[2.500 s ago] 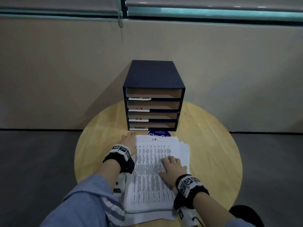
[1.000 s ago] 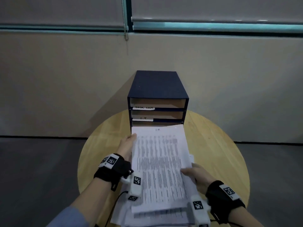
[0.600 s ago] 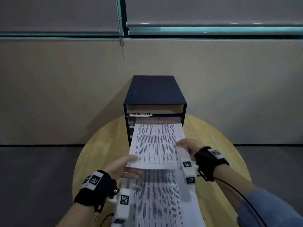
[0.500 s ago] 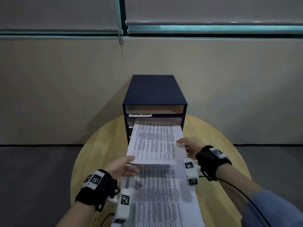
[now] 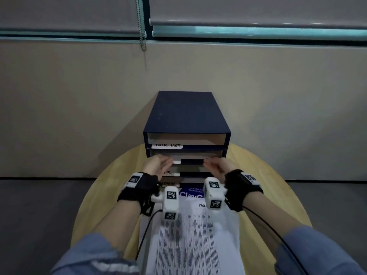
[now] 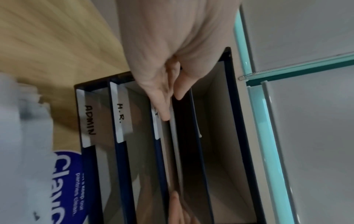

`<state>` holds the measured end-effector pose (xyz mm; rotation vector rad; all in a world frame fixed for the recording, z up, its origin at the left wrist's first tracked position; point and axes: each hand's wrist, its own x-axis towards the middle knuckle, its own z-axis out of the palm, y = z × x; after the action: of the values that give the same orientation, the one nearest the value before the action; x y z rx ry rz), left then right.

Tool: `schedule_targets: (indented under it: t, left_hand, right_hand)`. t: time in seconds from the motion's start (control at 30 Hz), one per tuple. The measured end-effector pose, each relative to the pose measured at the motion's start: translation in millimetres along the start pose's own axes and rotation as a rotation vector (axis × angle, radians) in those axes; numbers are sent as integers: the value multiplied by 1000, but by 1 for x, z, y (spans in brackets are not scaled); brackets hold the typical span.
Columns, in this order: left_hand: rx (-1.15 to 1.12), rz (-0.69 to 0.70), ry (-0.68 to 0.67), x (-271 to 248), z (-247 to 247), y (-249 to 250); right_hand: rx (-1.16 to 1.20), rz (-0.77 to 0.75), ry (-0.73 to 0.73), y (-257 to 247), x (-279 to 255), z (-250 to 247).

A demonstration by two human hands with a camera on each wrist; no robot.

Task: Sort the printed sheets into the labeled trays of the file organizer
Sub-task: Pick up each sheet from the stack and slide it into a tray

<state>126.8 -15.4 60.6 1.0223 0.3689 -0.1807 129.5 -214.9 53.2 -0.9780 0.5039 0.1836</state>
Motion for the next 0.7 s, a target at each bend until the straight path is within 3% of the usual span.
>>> schedule_targets:
  t: [0.1, 0.17, 0.3, 0.4, 0.5, 0.7]
  left_hand:
    - [35, 48, 15, 2, 0, 2]
    - [220, 98, 71, -1, -7, -5]
    - [1026, 300, 129, -10, -40, -40]
    - [1588, 308, -18, -20, -67, -71]
    - [1796, 288, -139, -28, -86, -92]
    - [1920, 565, 2, -44, -97, -111]
  right_hand:
    - [-33, -56, -26, 2, 2, 7]
    - [-155, -69, -65, 9, -4, -1]
    - [-644, -70, 104, 39, -19, -41]
    - [-1075, -78, 205, 73, -30, -77]
    - [-1222, -89, 242, 106, -44, -100]
    - [-1383, -126, 229, 137, -75, -114]
